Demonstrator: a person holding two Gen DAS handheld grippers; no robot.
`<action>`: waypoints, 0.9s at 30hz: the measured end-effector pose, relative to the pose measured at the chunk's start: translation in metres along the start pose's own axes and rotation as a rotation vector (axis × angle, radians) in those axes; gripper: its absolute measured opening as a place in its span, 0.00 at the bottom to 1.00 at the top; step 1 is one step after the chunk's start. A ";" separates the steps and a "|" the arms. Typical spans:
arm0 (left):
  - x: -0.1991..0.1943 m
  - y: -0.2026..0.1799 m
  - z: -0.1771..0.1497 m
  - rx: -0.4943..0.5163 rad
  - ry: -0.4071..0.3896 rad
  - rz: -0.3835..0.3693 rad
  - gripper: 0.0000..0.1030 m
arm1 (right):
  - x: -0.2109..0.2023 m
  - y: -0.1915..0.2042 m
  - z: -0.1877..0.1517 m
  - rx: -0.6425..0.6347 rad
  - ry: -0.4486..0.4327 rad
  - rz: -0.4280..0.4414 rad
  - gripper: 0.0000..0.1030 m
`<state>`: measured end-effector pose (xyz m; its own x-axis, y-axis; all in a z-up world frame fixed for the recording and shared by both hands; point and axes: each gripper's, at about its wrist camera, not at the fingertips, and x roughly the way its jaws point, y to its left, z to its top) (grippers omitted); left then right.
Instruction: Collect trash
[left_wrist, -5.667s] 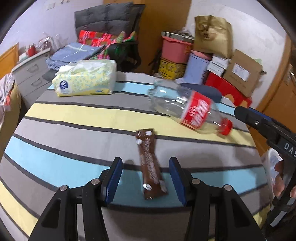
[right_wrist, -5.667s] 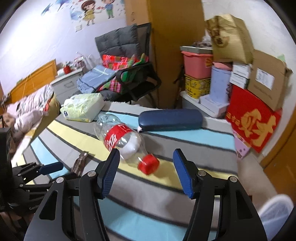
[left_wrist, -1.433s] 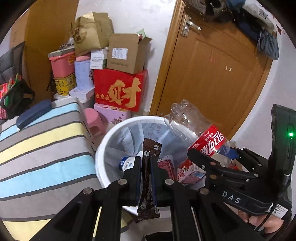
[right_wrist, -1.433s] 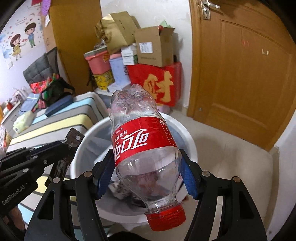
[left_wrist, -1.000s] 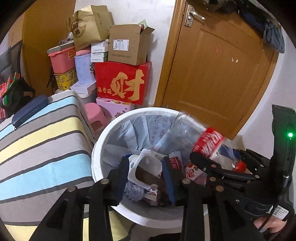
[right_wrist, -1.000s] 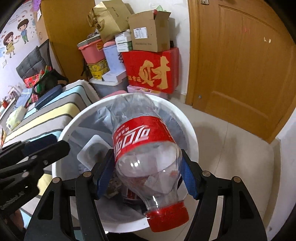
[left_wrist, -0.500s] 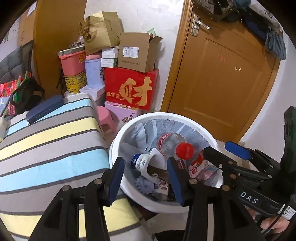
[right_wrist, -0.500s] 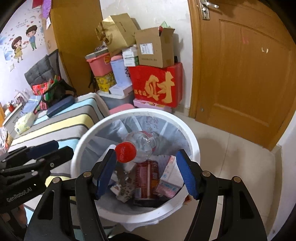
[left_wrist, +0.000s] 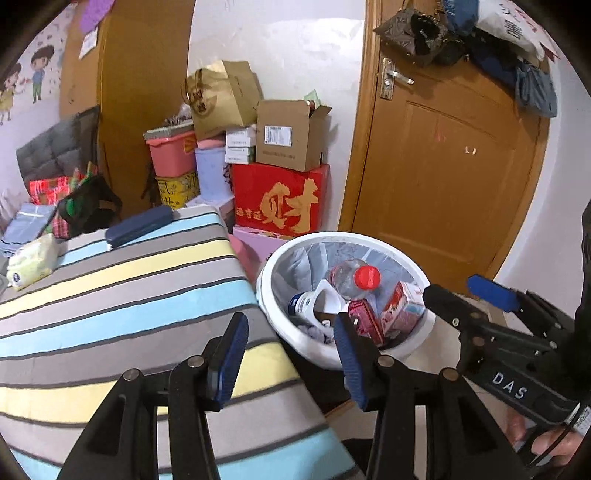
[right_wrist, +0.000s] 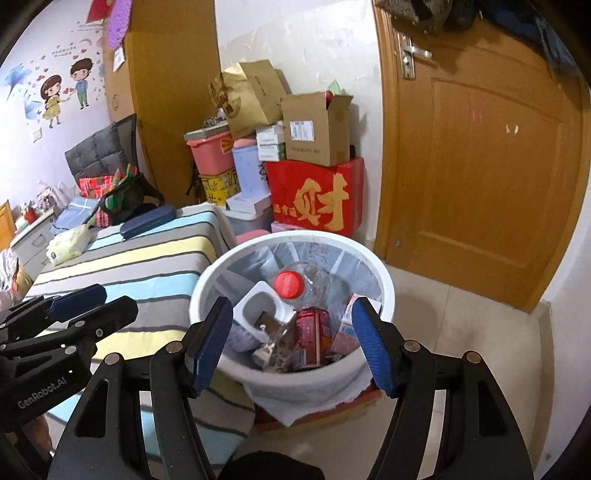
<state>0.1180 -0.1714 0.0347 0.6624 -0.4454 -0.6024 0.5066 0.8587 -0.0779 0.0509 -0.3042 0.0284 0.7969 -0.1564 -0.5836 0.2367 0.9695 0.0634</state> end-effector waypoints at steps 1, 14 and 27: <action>-0.004 0.001 -0.003 -0.003 -0.008 0.000 0.47 | -0.004 0.003 -0.002 -0.001 -0.006 0.003 0.66; -0.051 0.006 -0.054 -0.021 -0.045 0.116 0.47 | -0.031 0.026 -0.033 -0.026 -0.074 0.054 0.66; -0.071 0.012 -0.072 -0.052 -0.078 0.179 0.47 | -0.043 0.041 -0.047 -0.045 -0.099 0.066 0.66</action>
<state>0.0371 -0.1112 0.0193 0.7813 -0.3010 -0.5467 0.3492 0.9369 -0.0168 0.0003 -0.2488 0.0182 0.8613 -0.1072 -0.4966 0.1583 0.9855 0.0618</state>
